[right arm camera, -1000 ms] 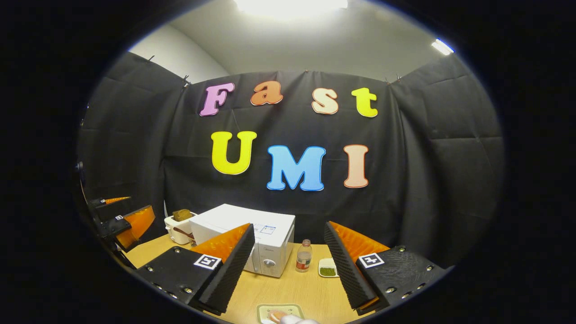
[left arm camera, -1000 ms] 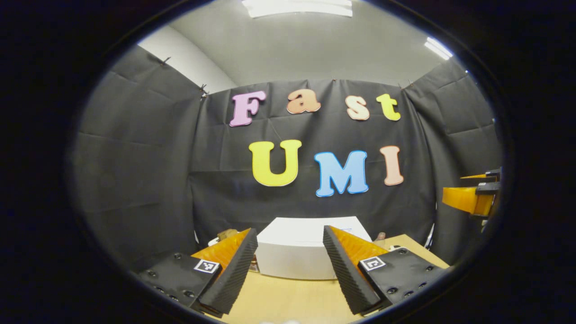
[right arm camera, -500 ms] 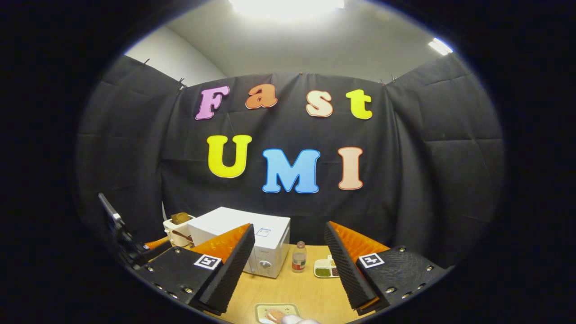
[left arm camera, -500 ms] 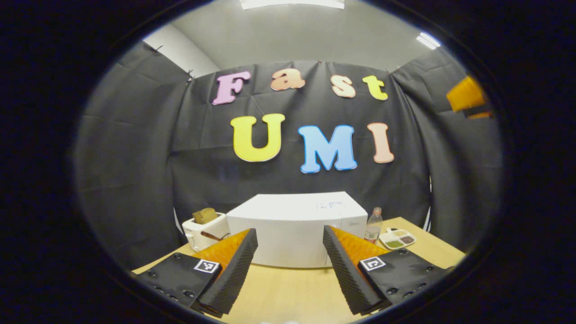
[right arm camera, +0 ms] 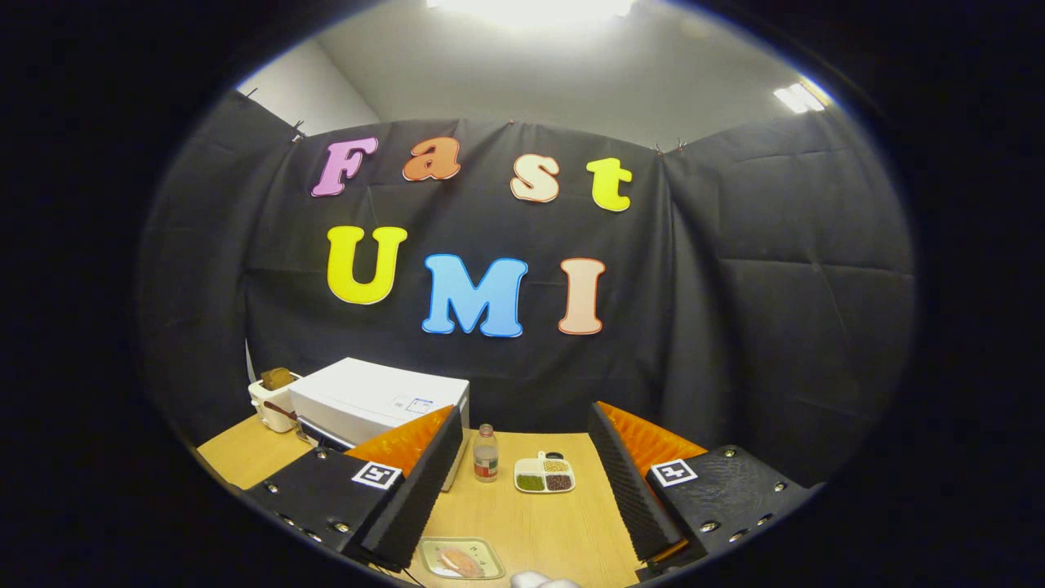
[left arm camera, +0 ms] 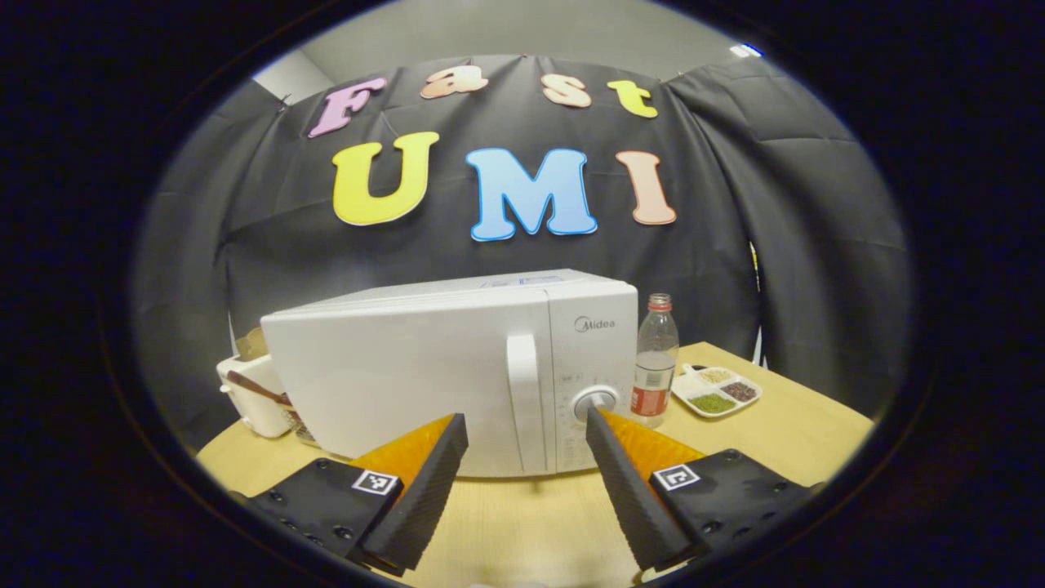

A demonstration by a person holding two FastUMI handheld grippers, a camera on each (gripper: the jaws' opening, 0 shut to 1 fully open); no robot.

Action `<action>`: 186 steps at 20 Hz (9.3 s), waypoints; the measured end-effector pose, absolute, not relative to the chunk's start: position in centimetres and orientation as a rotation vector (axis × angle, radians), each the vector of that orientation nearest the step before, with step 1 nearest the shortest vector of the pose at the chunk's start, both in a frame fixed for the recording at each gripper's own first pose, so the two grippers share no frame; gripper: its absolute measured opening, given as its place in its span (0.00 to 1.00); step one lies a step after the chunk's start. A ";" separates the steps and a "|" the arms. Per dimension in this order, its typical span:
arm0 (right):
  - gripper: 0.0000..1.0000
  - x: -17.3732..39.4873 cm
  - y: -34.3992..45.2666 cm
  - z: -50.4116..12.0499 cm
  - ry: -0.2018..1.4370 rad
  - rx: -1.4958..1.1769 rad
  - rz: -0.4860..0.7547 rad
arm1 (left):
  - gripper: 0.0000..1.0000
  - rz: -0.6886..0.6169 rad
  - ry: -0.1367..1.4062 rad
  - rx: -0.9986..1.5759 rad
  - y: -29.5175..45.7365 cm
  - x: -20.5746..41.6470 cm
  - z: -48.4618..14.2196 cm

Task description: Open the microwave oven with the left hand, put the food in, and close the microwave oven.

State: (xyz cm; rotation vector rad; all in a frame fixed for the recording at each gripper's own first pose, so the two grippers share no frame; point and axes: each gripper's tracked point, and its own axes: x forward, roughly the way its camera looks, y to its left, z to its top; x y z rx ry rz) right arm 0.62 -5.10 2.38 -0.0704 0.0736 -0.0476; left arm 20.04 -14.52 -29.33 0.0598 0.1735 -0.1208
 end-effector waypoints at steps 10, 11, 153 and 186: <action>0.95 2.6 -4.6 0.4 0.127 -0.113 -0.064 | 0.63 -0.166 0.214 0.014 -15.7 25.4 -31.3; 0.95 2.7 -4.5 0.5 0.124 -0.116 -0.060 | 0.54 -0.150 0.230 0.037 -15.0 25.2 -31.9; 0.57 21.2 32.3 -28.9 0.595 0.342 0.468 | 1.00 0.174 0.053 0.139 15.7 -3.4 -7.2; 0.94 28.4 31.9 -26.4 0.273 0.374 0.110 | 1.00 0.187 0.077 0.154 16.6 -1.9 -11.2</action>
